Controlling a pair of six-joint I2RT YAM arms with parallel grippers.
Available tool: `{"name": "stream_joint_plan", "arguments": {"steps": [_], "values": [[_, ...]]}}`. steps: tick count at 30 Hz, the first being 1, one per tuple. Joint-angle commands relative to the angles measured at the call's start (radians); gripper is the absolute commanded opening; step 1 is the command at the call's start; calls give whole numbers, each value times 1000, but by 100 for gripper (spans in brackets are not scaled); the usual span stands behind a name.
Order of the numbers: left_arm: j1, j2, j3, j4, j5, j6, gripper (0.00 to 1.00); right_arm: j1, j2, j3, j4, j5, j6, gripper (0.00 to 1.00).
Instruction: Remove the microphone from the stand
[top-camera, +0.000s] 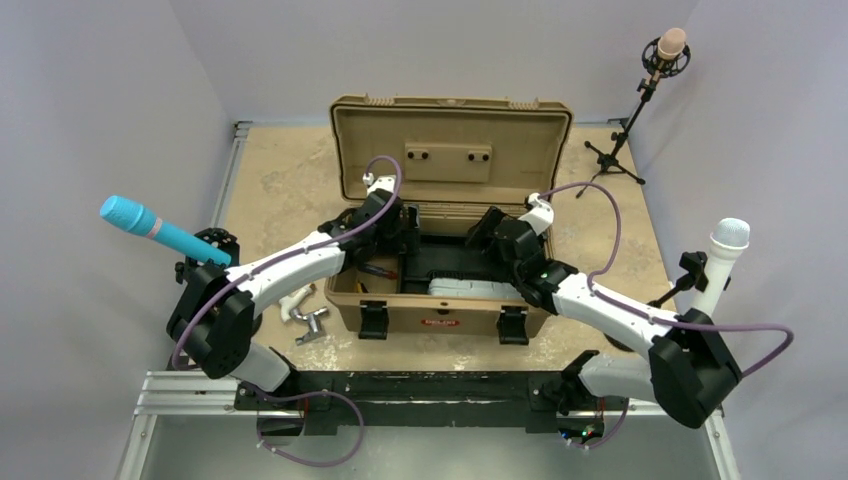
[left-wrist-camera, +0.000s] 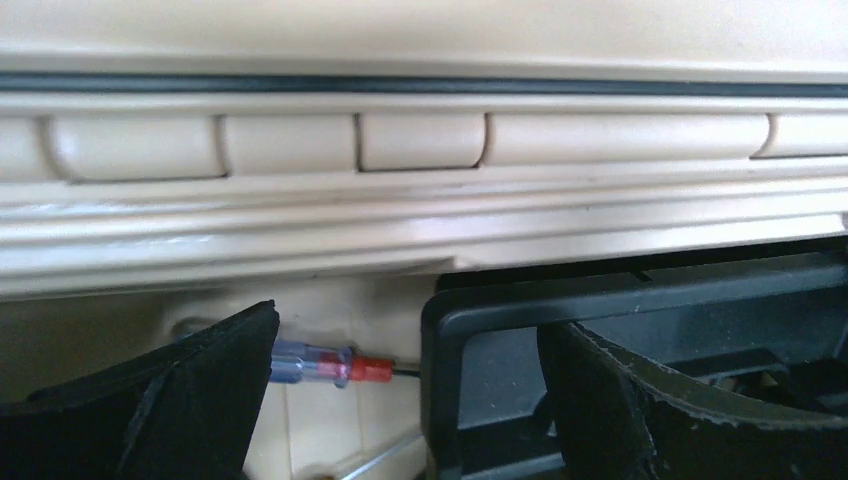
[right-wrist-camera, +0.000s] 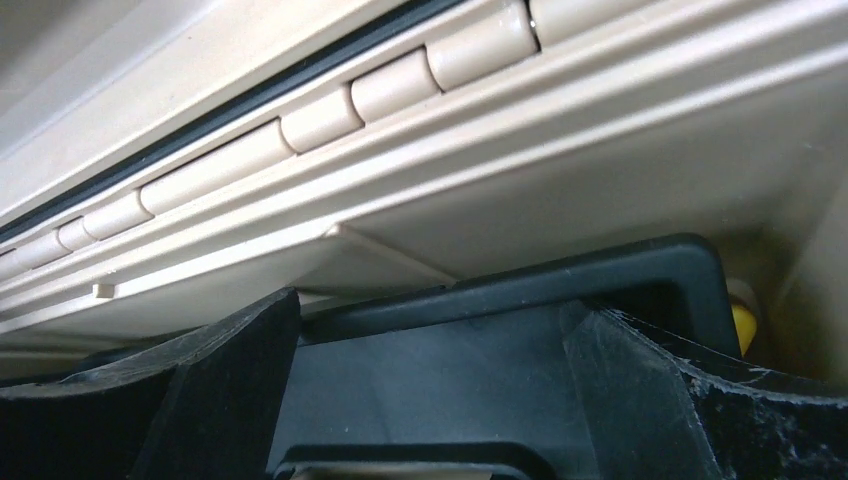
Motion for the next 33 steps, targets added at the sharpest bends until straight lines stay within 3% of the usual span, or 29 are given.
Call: {"name": "stream_joint_plan", "arguments": {"steps": [1, 7, 13, 18, 33], "values": [[65, 16, 84, 92, -81, 30, 98, -20, 79, 57, 116, 110, -81, 99], [74, 14, 63, 99, -71, 20, 98, -20, 127, 72, 115, 86, -71, 99], [74, -25, -13, 124, -47, -11, 98, -20, 32, 13, 117, 44, -71, 99], [75, 4, -27, 151, -72, -20, 98, -21, 14, -45, 294, 55, -149, 99], [136, 79, -6, 288, -168, 70, 99, -20, 238, -86, 814, 105, -229, 99]]}}
